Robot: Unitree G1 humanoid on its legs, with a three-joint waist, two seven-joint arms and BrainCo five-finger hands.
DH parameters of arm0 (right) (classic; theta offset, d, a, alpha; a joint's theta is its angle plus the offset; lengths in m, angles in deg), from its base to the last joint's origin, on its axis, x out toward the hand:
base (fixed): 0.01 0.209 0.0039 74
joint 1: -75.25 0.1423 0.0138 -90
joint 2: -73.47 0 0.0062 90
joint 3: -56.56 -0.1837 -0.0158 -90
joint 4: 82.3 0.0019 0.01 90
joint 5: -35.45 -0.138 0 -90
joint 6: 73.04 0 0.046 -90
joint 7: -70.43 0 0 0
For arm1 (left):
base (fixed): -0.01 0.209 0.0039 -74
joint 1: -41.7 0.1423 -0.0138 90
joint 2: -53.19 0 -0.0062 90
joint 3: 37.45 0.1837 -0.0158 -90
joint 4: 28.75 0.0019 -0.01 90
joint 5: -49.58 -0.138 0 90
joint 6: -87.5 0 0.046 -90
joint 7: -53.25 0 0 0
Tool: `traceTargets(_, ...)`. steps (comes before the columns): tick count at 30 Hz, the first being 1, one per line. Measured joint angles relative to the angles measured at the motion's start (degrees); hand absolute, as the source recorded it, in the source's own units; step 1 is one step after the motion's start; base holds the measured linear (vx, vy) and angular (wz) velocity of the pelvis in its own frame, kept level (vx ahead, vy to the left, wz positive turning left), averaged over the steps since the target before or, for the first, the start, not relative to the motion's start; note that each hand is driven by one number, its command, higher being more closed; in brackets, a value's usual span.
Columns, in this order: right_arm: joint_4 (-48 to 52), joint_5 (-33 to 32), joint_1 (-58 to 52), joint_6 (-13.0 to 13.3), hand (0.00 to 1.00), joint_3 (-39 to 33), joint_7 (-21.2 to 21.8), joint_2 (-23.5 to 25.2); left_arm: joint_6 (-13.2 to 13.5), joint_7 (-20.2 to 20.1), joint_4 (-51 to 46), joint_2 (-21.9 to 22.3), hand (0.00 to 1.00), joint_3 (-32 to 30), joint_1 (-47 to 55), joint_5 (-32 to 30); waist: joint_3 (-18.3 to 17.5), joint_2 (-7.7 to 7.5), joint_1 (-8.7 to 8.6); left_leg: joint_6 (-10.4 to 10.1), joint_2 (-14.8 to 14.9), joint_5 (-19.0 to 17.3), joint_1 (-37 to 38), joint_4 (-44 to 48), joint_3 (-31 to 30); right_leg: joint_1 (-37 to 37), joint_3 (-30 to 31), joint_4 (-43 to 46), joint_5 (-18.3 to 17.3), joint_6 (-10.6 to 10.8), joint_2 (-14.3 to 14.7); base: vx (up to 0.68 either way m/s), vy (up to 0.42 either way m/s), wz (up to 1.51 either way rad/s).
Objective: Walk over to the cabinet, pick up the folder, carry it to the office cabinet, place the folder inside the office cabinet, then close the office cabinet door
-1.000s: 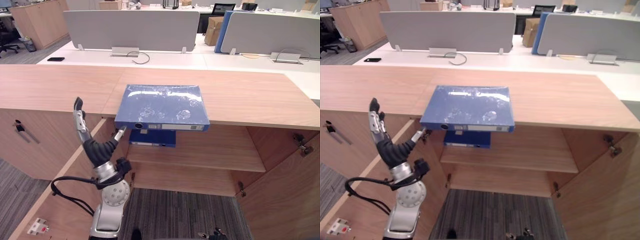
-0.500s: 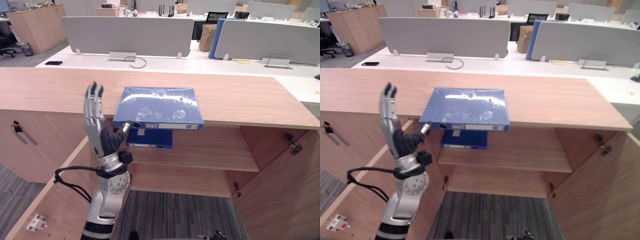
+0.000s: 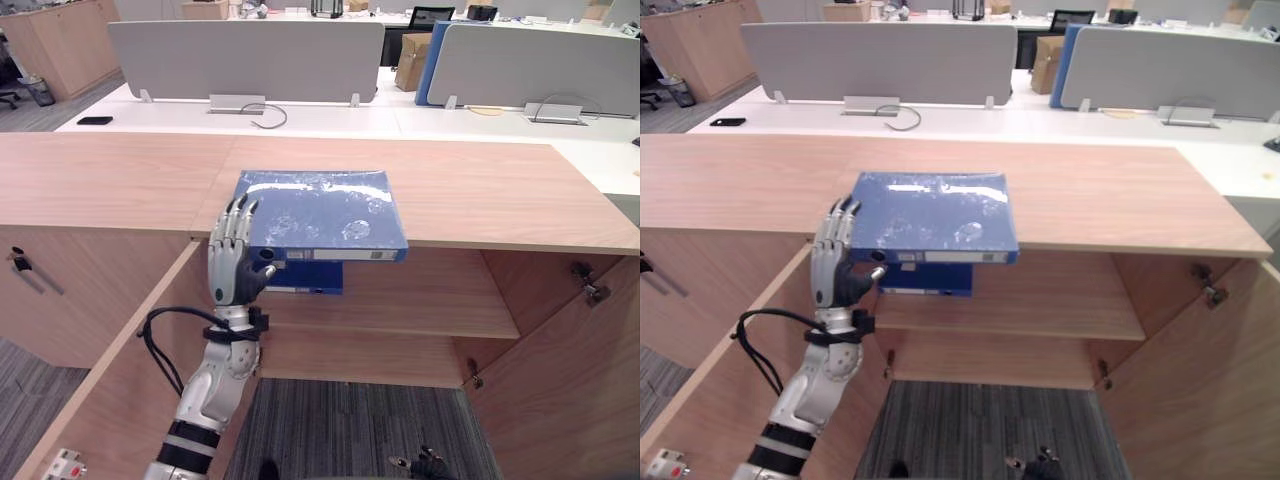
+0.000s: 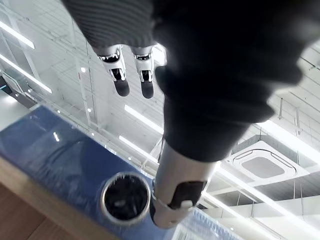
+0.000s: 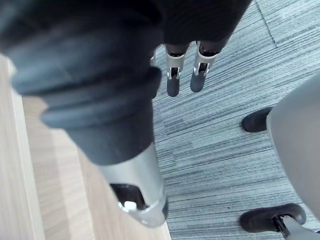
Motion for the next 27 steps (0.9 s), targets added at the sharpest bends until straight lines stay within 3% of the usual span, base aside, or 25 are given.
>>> traceTargets(27,-1.1,-0.2,1.1,0.0,0.00,-0.5,0.2,0.0,-2.0,0.1,4.9,-5.0,0.00,0.8,-5.2,-3.7,0.8,-0.28,-1.51,0.2,-0.6,-0.9,1.4,0.0,1.3,0.8,0.7,-0.7,0.0,0.0,-0.8,0.00,0.000,-0.02)
